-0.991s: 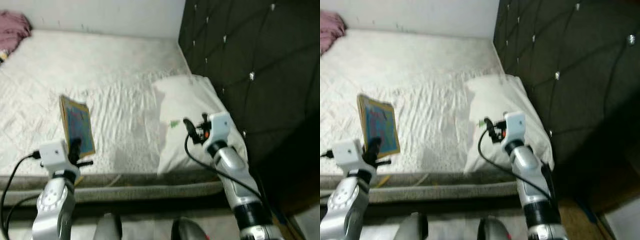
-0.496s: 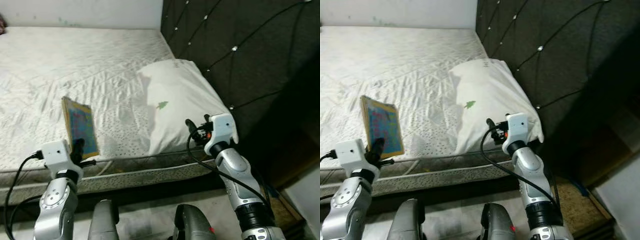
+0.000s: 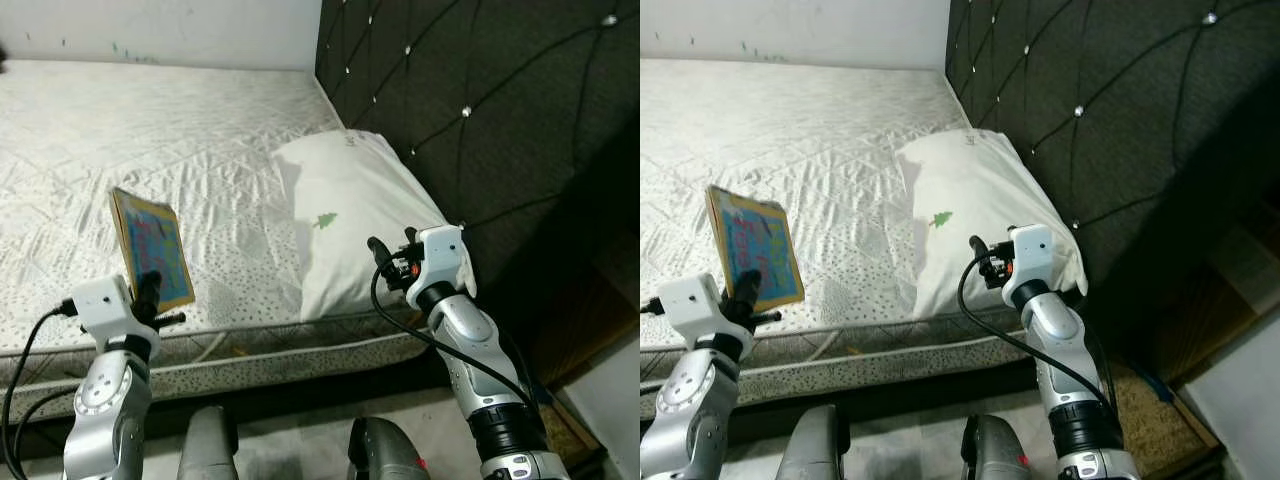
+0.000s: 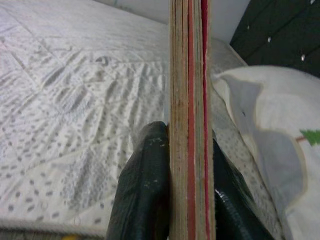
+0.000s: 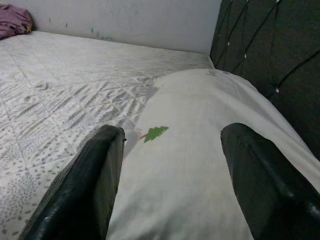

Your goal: Clean up the room

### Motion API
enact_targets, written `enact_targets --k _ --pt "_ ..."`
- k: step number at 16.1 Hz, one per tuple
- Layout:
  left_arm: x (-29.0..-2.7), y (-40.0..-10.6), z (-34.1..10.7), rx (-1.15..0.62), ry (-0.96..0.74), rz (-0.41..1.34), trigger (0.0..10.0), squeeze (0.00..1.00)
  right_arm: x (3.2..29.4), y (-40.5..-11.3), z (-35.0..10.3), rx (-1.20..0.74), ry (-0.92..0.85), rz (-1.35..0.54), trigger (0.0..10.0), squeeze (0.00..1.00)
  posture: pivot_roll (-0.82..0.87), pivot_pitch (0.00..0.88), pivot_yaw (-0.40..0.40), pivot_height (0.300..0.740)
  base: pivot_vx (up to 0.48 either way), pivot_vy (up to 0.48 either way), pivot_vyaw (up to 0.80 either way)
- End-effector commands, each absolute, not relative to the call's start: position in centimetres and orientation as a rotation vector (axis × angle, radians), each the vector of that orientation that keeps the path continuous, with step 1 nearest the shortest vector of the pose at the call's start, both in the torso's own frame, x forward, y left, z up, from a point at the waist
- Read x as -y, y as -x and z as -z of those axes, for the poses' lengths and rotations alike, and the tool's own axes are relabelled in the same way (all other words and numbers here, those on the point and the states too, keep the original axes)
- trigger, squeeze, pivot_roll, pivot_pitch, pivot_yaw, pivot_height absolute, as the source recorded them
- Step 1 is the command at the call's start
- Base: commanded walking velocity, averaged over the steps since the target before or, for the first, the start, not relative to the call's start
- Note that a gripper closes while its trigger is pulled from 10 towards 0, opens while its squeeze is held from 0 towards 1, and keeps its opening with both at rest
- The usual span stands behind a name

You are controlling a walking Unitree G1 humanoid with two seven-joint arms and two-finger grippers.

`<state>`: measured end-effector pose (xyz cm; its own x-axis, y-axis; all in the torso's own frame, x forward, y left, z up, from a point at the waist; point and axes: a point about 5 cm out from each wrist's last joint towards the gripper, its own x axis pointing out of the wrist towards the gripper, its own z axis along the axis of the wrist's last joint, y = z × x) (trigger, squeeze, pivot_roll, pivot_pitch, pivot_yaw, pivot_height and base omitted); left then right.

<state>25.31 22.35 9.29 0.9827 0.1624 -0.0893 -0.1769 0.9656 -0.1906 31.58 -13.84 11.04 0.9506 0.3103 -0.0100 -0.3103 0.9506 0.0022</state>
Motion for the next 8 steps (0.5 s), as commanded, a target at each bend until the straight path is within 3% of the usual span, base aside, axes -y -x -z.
enact_targets --k 1,8 --pt "-22.15 -25.85 -10.06 -0.034 0.211 -0.158 10.0 0.0 14.04 -31.9 -11.6 0.003 0.003 -0.312 10.0 0.0 -0.05 0.0 -0.088 0.614 0.412 0.0 0.0" --pt "-22.08 -26.21 -9.97 -0.037 0.223 -0.146 10.0 0.0 14.33 -31.84 -12.0 0.02 0.013 -0.312 10.0 0.0 -0.07 0.0 -0.076 0.614 0.412 0.0 0.0"
